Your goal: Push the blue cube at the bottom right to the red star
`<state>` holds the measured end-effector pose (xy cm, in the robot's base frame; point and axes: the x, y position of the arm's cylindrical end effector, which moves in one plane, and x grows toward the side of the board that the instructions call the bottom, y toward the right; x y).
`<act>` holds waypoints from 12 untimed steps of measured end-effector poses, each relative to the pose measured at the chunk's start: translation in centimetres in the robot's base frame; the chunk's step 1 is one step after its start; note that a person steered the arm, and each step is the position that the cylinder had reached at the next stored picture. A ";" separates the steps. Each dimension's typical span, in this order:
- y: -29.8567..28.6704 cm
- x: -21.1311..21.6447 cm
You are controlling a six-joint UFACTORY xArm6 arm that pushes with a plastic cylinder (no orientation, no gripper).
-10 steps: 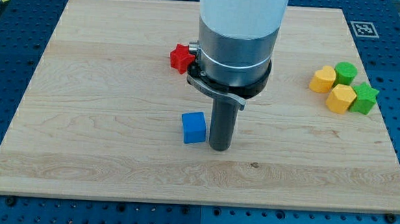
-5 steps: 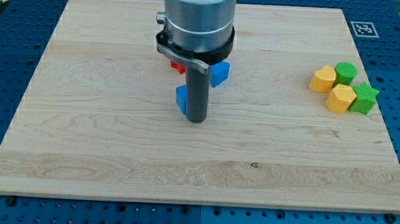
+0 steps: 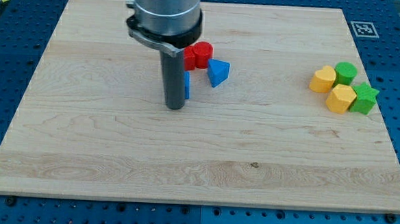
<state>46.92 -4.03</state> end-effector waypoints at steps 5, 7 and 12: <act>-4.4 -2.7; -2.4 -2.7; 1.9 1.5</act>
<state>48.45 -2.18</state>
